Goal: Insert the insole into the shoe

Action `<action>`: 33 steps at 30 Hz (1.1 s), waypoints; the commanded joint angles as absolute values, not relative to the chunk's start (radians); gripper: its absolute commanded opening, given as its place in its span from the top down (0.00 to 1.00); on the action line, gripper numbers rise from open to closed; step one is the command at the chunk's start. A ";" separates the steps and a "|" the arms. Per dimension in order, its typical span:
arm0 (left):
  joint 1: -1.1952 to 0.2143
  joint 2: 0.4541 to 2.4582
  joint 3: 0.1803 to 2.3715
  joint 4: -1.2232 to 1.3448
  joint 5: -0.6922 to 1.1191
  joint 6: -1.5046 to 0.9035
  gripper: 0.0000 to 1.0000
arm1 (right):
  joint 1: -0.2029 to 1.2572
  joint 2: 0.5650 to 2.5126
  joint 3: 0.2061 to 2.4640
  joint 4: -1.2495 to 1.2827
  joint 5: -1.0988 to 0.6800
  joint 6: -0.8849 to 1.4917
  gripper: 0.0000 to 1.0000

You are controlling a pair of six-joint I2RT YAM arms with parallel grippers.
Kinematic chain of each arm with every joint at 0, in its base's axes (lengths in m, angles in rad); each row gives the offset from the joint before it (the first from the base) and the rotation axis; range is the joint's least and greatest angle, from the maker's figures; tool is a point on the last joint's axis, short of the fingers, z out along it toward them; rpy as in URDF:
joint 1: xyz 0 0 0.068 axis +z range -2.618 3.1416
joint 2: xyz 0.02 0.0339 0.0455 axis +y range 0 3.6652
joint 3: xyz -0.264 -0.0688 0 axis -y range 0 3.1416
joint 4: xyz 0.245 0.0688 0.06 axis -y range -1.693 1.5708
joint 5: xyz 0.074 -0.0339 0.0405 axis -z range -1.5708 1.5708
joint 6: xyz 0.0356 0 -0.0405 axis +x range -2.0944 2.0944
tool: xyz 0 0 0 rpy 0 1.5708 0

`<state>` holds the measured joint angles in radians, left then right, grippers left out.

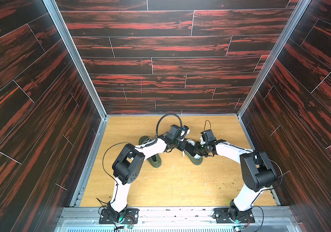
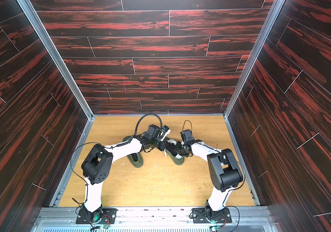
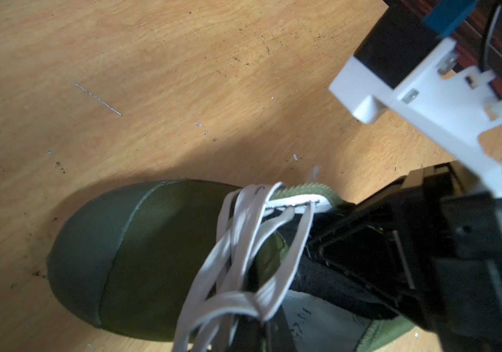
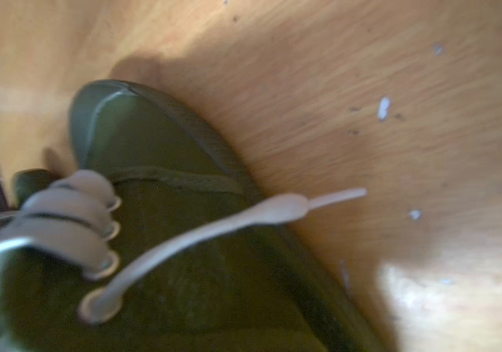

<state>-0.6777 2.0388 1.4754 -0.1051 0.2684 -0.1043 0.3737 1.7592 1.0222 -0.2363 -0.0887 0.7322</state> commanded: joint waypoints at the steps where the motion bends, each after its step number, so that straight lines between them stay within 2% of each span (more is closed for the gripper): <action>1: -0.698 1.953 1.481 -0.118 0.270 -0.136 1.00 | 0.376 1.778 0.987 -0.332 0.020 0.654 0.75; 4: -0.698 1.956 1.488 -0.134 0.220 -0.156 1.00 | 0.396 1.726 1.025 -0.399 0.058 0.613 0.62; 9: -0.698 1.970 1.506 -0.171 0.136 -0.185 1.00 | 0.417 1.640 1.116 -0.536 0.172 0.527 0.47; 15: -0.698 1.986 1.535 -0.214 0.112 -0.198 1.00 | 0.420 1.598 1.153 -0.617 0.252 0.459 0.41; 21: -0.699 1.982 1.537 -0.203 0.115 -0.206 1.00 | 0.419 1.627 1.109 -0.551 0.184 0.489 0.58; 24: -0.699 1.982 1.533 -0.201 0.109 -0.206 1.00 | 0.419 1.637 1.084 -0.502 0.151 0.528 0.72; 29: -0.707 1.979 1.528 -0.201 0.092 -0.204 1.00 | 0.419 1.650 1.067 -0.443 0.072 0.594 0.89; 33: -0.723 1.976 1.527 -0.197 0.100 -0.221 1.00 | 0.426 1.655 1.063 -0.411 0.039 0.668 0.94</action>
<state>-0.7120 2.0281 1.5074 -0.1940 0.1097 -0.2035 0.4160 1.6329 1.0721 -0.4519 0.0952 0.5991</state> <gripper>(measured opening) 0.061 0.065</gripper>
